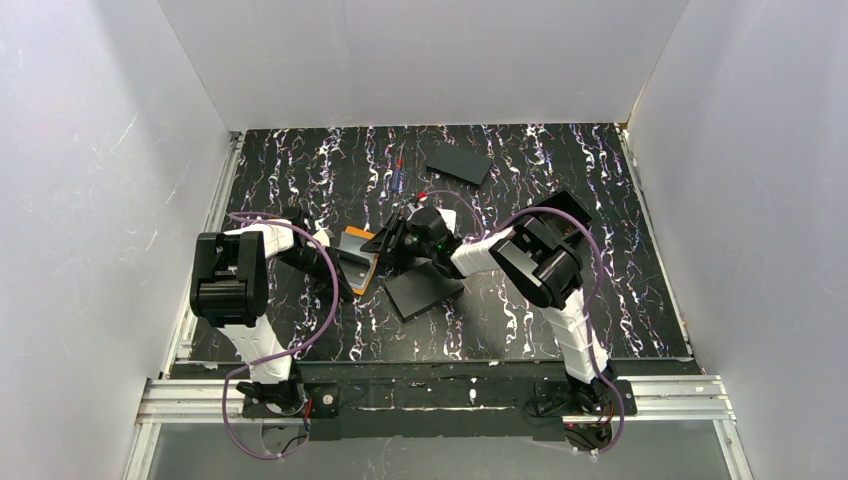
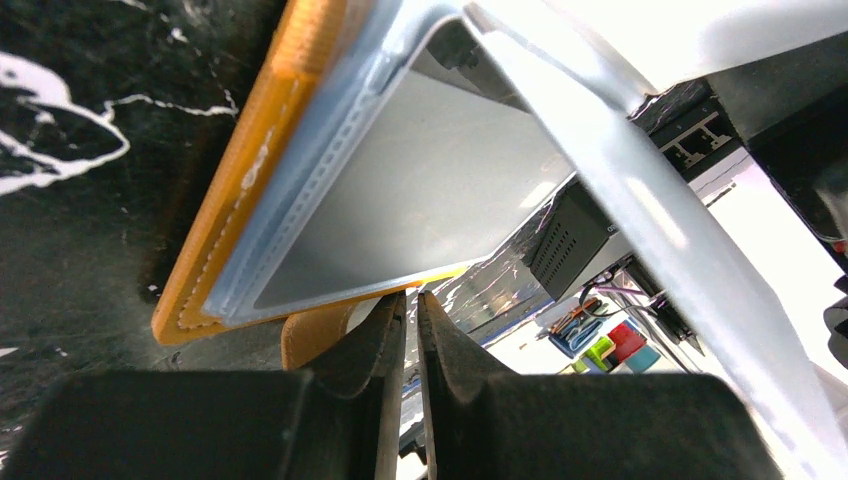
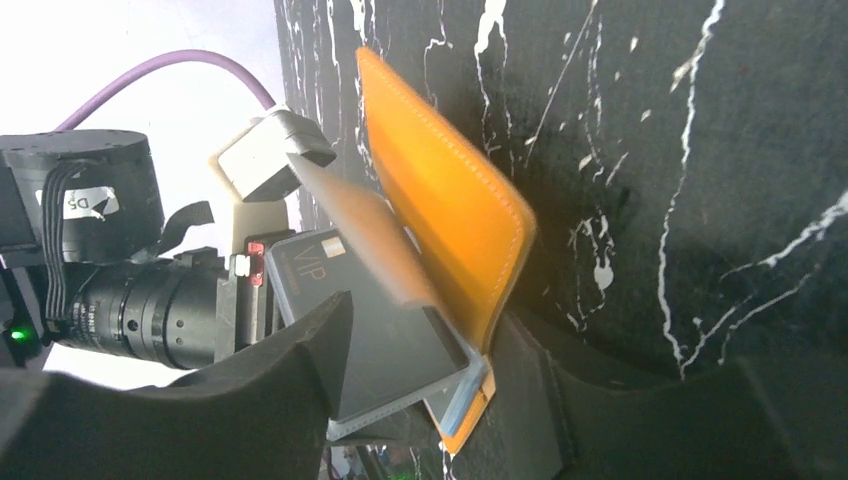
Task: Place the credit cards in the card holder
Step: Close the card holder at the center of the board.
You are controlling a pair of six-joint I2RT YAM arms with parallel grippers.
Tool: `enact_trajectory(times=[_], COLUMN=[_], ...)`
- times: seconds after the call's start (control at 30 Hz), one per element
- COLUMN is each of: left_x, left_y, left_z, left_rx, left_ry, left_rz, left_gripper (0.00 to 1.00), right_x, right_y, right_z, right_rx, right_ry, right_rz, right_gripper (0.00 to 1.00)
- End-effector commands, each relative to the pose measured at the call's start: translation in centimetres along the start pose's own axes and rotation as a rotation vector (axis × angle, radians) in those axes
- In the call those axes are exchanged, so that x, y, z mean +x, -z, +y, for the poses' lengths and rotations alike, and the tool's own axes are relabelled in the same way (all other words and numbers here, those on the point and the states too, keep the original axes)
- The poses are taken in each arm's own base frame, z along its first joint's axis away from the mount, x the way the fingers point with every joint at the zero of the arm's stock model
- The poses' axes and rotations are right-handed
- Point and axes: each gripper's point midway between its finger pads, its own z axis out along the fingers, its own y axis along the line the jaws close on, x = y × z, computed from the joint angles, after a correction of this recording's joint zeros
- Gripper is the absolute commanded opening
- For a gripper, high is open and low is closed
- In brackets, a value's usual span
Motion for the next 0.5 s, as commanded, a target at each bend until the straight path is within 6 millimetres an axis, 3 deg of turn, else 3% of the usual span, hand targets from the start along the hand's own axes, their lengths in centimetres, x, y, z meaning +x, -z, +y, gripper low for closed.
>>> enact_trajectory(times=[0.0,0.1,0.27,0.47], left_x=[-0.4,-0.4,-0.3,1.2], left_y=[0.4,0.5,0.8,2.8], left_z=[-0.4,-0.4,-0.8,-2.1], left_rx=[-0.005,-0.006,0.011,0.037], left_ry=[-0.042,-0.044,-0.054,-0.037], left_rz=[-0.036,-0.038,-0.05,-0.123], left_gripper=[0.09,0.09,0.09,0.27], right_x=[-0.8,-0.6,0.7,1.2], right_y=[-0.5,0.2,1.0,0.8], right_z=[2.4,3.4,5.2,4.7], right_rx=[-0.133,-0.215,-0.333,-0.341], right_ry=[0.128,0.263,0.454,0.55], right_rz=[-0.014,0.002,0.067,0.108], right_gripper=[0.56,0.44,0.45,0.46])
